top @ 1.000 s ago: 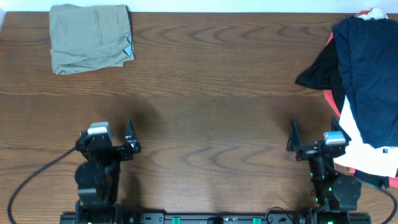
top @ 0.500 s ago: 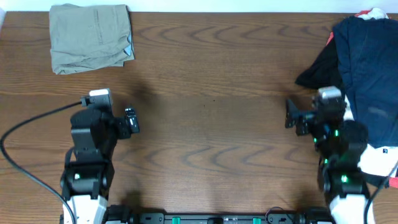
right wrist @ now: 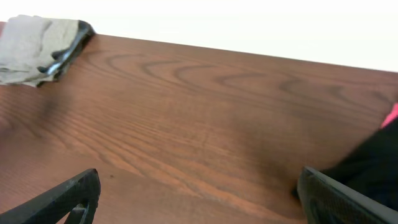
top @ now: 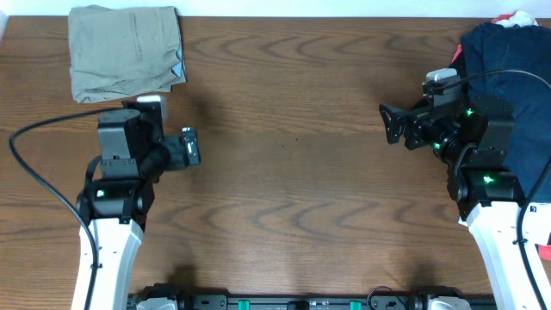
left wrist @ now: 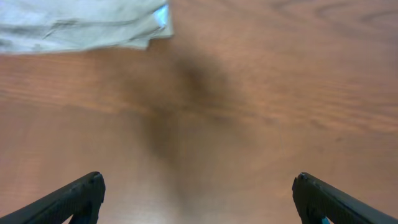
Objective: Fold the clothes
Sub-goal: 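Raise both arms and move the right gripper toward the clothes pile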
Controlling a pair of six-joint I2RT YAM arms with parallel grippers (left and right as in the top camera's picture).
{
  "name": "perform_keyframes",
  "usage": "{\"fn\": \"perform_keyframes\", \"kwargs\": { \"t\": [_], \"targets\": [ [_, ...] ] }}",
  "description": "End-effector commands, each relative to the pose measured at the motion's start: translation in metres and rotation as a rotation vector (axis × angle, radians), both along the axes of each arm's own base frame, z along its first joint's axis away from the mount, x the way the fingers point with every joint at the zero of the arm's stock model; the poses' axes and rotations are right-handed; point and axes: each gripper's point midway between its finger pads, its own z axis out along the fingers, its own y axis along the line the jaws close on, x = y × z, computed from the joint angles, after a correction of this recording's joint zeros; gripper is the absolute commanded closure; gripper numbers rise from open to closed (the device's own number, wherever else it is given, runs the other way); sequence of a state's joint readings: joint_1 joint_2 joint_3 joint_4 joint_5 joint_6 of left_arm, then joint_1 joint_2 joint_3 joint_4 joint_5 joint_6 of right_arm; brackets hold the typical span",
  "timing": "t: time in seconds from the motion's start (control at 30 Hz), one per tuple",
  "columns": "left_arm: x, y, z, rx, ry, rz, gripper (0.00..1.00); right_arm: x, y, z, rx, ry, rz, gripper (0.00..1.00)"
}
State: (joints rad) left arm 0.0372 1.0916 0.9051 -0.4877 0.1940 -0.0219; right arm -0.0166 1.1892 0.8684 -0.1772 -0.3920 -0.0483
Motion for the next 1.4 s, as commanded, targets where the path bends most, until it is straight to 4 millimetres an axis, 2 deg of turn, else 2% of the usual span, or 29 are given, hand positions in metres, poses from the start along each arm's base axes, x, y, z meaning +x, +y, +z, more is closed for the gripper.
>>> {"fn": "perform_keyframes", "kwargs": {
  "t": [0.0,0.17,0.3,0.43,0.6,0.8,0.9,1.03,1.13,1.23,1.3,1.37],
  "targets": [
    [0.010,-0.012,0.017,-0.034,-0.052,-0.062,0.02,0.001,0.004,0.011,0.032,-0.015,0.019,0.01],
    [0.010,-0.012,0.016,-0.035,-0.048,-0.061,0.02,0.001,0.004,0.011,0.101,0.018,-0.017,0.01],
    [0.009,-0.012,0.015,-0.034,-0.044,-0.060,0.02,0.003,0.000,0.009,0.089,0.020,-0.040,0.01],
    [0.011,-0.006,0.015,-0.021,-0.038,-0.029,0.02,0.005,-0.014,0.003,0.065,0.040,-0.125,0.01],
    [0.015,0.018,0.017,0.044,-0.001,0.102,0.02,0.008,-0.034,-0.006,-0.017,0.107,-0.224,0.01],
    [0.025,0.030,0.026,0.092,0.081,0.148,0.02,0.018,-0.057,-0.025,-0.126,0.293,-0.320,0.01],
    [0.031,0.030,0.017,0.093,0.142,0.148,0.02,0.026,-0.062,-0.040,-0.160,0.402,-0.336,0.01],
    [0.034,0.030,-0.009,0.096,0.232,0.142,0.02,0.034,-0.063,-0.067,-0.184,0.532,-0.330,0.01],
    [0.037,0.030,-0.021,0.097,0.267,0.140,0.02,0.038,-0.064,-0.082,-0.189,0.565,-0.328,0.01],
    [0.044,0.028,-0.025,0.085,0.262,0.131,0.02,0.043,-0.067,-0.086,-0.190,0.561,-0.338,0.01],
    [0.049,0.023,-0.025,0.063,0.248,0.114,0.02,0.046,-0.085,-0.084,-0.203,0.550,-0.427,0.01],
    [0.051,0.021,-0.025,0.056,0.240,0.108,0.02,0.045,-0.115,-0.082,-0.214,0.541,-0.571,0.01]
  ]
}}
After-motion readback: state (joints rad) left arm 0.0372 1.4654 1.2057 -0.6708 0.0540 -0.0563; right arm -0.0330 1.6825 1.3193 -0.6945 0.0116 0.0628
